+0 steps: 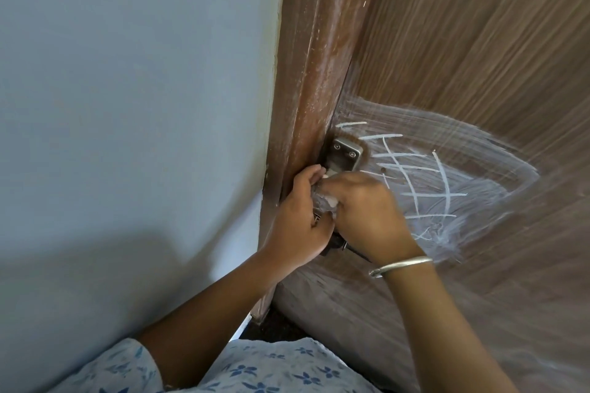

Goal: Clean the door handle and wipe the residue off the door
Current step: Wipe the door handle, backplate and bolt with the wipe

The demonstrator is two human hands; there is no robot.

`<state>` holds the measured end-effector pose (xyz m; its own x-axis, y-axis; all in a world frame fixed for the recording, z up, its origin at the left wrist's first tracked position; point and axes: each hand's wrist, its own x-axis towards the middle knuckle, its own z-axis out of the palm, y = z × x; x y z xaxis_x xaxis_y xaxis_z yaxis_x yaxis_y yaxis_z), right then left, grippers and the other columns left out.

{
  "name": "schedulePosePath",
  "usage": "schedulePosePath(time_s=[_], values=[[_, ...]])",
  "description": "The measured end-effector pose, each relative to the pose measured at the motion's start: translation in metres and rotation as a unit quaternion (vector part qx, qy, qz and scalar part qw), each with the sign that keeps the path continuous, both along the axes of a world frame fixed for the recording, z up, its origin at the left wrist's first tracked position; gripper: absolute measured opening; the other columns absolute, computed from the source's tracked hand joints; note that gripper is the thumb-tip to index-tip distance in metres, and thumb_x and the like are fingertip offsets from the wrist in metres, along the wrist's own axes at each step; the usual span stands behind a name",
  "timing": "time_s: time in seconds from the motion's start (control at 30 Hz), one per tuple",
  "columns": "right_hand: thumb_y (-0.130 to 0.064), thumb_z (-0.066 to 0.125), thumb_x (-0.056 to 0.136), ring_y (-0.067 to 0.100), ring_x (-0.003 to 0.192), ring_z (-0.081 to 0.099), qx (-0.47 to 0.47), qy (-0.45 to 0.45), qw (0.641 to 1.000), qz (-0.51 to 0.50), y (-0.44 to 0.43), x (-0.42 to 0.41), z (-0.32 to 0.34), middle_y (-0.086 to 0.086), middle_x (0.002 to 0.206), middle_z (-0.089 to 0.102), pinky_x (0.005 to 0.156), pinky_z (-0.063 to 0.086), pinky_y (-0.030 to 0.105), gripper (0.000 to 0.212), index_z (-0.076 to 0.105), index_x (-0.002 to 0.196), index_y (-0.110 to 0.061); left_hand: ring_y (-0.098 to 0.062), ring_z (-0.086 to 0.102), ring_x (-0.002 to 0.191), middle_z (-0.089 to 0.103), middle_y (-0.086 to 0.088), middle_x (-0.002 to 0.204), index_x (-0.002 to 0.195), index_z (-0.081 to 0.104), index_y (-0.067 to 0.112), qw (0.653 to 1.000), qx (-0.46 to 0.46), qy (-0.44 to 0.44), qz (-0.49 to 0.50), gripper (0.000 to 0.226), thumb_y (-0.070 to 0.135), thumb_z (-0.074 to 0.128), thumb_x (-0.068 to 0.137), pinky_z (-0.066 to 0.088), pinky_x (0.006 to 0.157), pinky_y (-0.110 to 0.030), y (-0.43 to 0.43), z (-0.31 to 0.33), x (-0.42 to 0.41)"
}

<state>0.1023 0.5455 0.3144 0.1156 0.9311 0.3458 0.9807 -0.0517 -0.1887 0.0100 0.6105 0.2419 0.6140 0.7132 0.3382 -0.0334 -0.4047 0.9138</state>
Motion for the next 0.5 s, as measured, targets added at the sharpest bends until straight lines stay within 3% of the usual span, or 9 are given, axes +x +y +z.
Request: schedulePosePath(time_s=[0.1, 0.23, 0.33, 0.5], values=[[0.015, 0.062, 0.057, 0.028, 0.069, 0.065, 0.007, 0.021, 1.0, 0.003, -0.01, 0.01, 0.003, 0.009, 0.075, 0.069, 0.055, 0.055, 0.039, 0.034, 0.073, 0.079, -0.009, -0.006, 0.042, 0.131, 0.041, 0.008, 0.139, 0.139, 0.03, 0.014, 1.0, -0.001, -0.015, -0.004, 0.065, 0.016, 0.06, 0.081, 0.04, 0.104, -0.024, 0.0, -0.003, 0.001], [0.015, 0.057, 0.065, 0.027, 0.071, 0.065, 0.046, 0.053, 0.997, -0.016, -0.005, 0.011, 0.004, 0.009, 0.08, 0.07, 0.059, 0.055, 0.039, 0.039, 0.071, 0.092, -0.009, -0.002, 0.045, 0.127, 0.048, 0.007, 0.133, 0.136, 0.033, 0.014, 0.999, 0.02, -0.041, 0.022, 0.064, 0.006, 0.06, 0.078, 0.042, 0.101, -0.022, 0.001, -0.008, 0.002], [0.007, 0.063, 0.068, 0.021, 0.074, 0.066, -0.005, -0.011, 1.0, -0.009, 0.002, -0.003, -0.001, 0.004, 0.087, 0.07, 0.059, 0.055, 0.032, 0.04, 0.068, 0.103, -0.012, 0.001, 0.053, 0.116, 0.051, 0.019, 0.121, 0.128, 0.034, 0.017, 0.995, 0.016, -0.083, 0.046, 0.06, 0.007, 0.062, 0.076, 0.046, 0.093, -0.018, -0.004, -0.01, 0.0], [0.004, 0.068, 0.063, 0.024, 0.062, 0.062, -0.014, -0.066, 0.997, 0.03, -0.005, -0.007, 0.0, 0.006, 0.072, 0.066, 0.049, 0.049, 0.029, 0.026, 0.067, 0.085, -0.008, 0.002, 0.052, 0.118, 0.047, 0.026, 0.125, 0.129, 0.035, 0.006, 0.994, 0.023, -0.094, 0.048, 0.058, 0.011, 0.063, 0.078, 0.05, 0.092, -0.026, -0.003, -0.011, -0.001]])
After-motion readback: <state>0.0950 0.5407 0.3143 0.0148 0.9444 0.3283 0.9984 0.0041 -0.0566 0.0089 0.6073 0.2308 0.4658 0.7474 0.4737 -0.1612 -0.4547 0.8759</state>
